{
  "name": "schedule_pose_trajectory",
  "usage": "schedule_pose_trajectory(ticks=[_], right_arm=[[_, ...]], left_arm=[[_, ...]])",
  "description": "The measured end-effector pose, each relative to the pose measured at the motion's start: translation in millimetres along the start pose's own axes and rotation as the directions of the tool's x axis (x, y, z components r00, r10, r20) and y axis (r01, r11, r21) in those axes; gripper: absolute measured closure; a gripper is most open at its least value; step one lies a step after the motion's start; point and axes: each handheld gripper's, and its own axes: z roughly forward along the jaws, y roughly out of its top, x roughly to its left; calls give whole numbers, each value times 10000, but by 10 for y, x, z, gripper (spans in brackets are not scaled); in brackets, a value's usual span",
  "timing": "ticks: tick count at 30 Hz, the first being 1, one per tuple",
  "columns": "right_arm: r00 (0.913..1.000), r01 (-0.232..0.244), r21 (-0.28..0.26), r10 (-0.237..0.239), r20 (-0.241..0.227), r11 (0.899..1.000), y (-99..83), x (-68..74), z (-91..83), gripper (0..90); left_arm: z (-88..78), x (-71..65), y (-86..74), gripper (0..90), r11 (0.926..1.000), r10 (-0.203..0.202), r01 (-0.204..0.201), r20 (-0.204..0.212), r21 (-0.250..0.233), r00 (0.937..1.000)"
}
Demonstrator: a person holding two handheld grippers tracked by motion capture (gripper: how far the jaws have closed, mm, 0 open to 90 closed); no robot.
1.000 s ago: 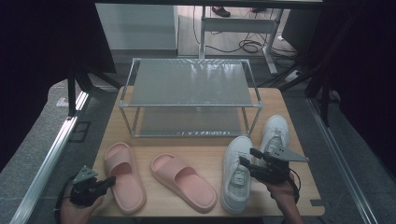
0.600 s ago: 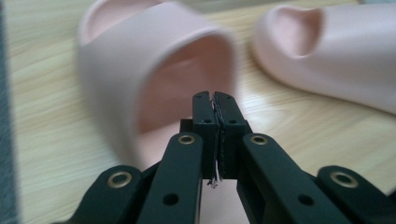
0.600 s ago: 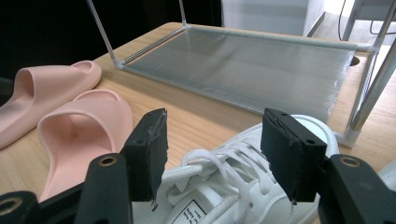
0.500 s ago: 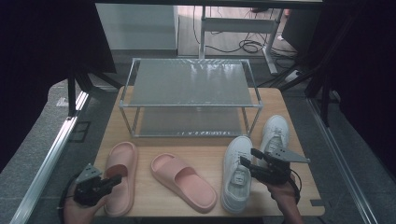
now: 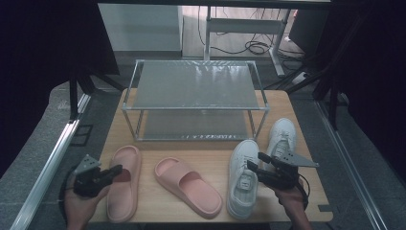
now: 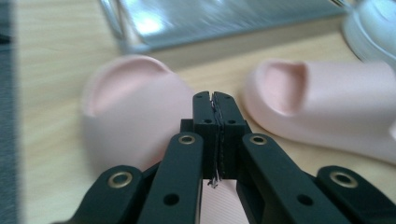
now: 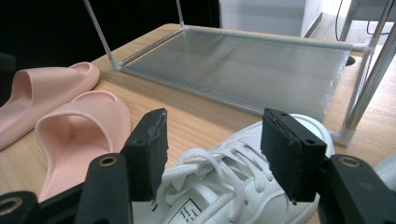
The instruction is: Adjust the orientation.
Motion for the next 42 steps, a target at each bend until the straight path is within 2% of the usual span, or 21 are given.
schedule_pose_trajectory(ticks=[2,3,5,7,8,9,14,16,20,28,42], right_arm=[[10000,29,16,-29,-2,10000,0,3,8,420],[10000,29,16,-29,-2,10000,0,3,8,420],[10000,39,45,-39,-29,10000,0,9,15,420],[10000,43,48,-43,-24,10000,-2,9,16,420],[10000,28,34,-28,3,10000,-4,1,14,420],[10000,28,34,-28,3,10000,-4,1,14,420],[10000,-20,74,20,34,10000,-17,-8,23,421],[10000,-32,86,32,21,10000,-19,-5,25,421],[10000,-31,99,31,28,9999,-22,-2,26,421],[10000,-22,64,22,76,10000,-25,-9,16,421],[10000,-2,114,1,64,9999,-29,-2,22,421]], left_arm=[[34,159,38,895,9999,-158,157,-190,-27,9997],[34,159,38,897,9999,-158,157,-190,-27,9997],[142,348,40,900,9991,-388,394,-388,149,9985],[168,387,37,900,9987,-455,464,-428,207,9980],[233,495,29,900,9976,-613,628,-504,299,9968],[233,495,29,900,9976,-613,628,-504,299,9968],[394,731,-7,900,9924,-932,986,-734,740,9929],[444,782,-20,900,9898,-1021,1091,-775,918,9917],[547,840,-25,900,9860,-1033,1127,-805,1231,9914],[610,911,-12,900,9829,-1116,1225,-848,1372,9901],[752,830,92,900,9831,-848,919,-512,1585,9951]])
